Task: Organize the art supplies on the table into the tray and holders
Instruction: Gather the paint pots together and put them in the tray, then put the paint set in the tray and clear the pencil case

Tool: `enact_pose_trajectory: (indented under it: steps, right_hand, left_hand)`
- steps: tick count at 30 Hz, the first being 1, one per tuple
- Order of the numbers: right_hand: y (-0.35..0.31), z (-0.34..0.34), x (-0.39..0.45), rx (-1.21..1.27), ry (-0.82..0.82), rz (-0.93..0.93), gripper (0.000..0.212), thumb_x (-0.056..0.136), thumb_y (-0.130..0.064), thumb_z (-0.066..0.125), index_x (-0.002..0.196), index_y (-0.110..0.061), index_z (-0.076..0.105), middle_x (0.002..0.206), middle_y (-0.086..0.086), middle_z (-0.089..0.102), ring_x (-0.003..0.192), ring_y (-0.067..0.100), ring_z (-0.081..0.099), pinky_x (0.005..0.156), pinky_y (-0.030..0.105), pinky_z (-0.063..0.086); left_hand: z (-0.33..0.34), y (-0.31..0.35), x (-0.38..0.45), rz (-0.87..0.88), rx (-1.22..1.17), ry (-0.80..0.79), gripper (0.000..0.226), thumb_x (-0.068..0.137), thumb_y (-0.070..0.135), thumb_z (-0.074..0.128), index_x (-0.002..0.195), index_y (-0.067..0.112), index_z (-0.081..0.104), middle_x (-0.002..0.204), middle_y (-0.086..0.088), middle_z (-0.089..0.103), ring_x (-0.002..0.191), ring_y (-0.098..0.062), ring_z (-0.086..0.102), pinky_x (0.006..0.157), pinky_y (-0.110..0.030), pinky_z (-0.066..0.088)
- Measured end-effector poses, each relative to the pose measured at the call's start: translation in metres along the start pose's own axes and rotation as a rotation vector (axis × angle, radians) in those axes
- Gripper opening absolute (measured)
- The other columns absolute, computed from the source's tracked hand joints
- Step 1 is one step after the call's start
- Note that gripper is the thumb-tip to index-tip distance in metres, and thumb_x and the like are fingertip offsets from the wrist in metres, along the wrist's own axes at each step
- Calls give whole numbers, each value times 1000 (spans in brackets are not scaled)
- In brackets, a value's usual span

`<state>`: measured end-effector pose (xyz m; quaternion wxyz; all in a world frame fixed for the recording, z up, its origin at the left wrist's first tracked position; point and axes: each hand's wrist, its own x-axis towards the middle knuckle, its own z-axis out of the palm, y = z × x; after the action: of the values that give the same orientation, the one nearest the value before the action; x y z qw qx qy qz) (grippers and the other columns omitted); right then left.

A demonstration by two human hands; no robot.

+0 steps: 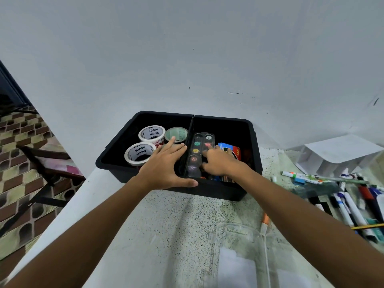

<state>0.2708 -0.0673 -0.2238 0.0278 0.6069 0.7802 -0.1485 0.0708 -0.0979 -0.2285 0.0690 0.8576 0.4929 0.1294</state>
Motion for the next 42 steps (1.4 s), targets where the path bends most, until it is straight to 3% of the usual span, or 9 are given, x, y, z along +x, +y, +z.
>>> enact_pose_trajectory:
  steps: [4, 8, 10, 16, 20, 24, 29, 33, 42]
  right_hand:
    - [14, -11, -10, 128, 20, -18, 41, 95, -24, 49, 134, -13, 52, 137, 10, 52, 120, 27, 51, 97, 40, 45]
    - [21, 3, -27, 87, 33, 47, 32, 102, -35, 39, 77, -18, 50, 81, 1, 53, 85, 22, 55, 82, 38, 49]
    - [21, -3, -41, 158, -29, 8, 39, 103, -39, 37, 72, -18, 49, 73, -1, 48, 75, 16, 52, 77, 35, 48]
    - [25, -18, -118, 267, 230, -214, 34, 101, -30, 47, 128, -14, 59, 119, 2, 63, 96, 9, 59, 81, 26, 48]
    - [50, 22, -185, 146, 585, -317, 34, 93, -26, 47, 116, -10, 66, 112, 6, 67, 100, 21, 63, 84, 35, 54]
    - [86, 80, -230, 88, 476, -330, 37, 93, -32, 47, 117, -11, 65, 117, 8, 64, 110, 25, 60, 90, 39, 53]
    - [119, 116, -268, 54, 380, -284, 54, 98, -53, 35, 132, -17, 57, 136, 9, 56, 132, 27, 46, 112, 42, 35]
    - [137, 127, -284, 49, 328, -298, 62, 98, -60, 28, 137, -19, 54, 142, 9, 51, 140, 24, 35, 119, 35, 12]
    - [141, 138, -280, 106, 292, -357, 77, 92, -65, 11, 141, -18, 47, 152, 10, 37, 149, 21, 10, 121, 40, -1]
  left_hand:
    - [0, 1, -1, 14, 15, 16, 134, 51, 102, 28, 152, 14, 25, 160, 3, 20, 148, -9, -5, 120, -47, 5]
    - [1, 2, -3, 28, 31, 46, 131, 54, 101, 27, 151, 13, 27, 159, 1, 23, 148, -11, -1, 120, -47, 5]
    - [2, 1, -5, 47, 35, 66, 125, 58, 99, 28, 151, 16, 29, 158, 0, 24, 149, -14, 3, 120, -49, 7]
    - [15, 30, -30, 240, 64, 386, 79, 80, 62, 58, 140, 12, 47, 152, -15, 33, 147, -33, 14, 114, -64, 15]
    - [54, 108, -80, 354, -105, 350, 55, 87, 46, 61, 130, 12, 57, 146, -12, 45, 146, -29, 23, 115, -58, 23]
    - [98, 167, -113, 309, -125, 96, 67, 91, 64, 43, 142, 20, 42, 153, -9, 35, 148, -27, 15, 114, -61, 21]
    - [113, 210, -114, 49, 13, -237, 102, 68, 90, 6, 152, 33, -9, 159, 2, -21, 143, -20, -30, 116, -55, -13]
    - [124, 220, -112, -18, 25, -251, 108, 62, 95, -1, 152, 36, -5, 158, 2, -25, 142, -22, -32, 115, -57, -13]
    - [130, 213, -112, -40, -20, -143, 103, 65, 98, 17, 150, 40, 20, 160, 11, -8, 147, -13, -18, 119, -52, -3]
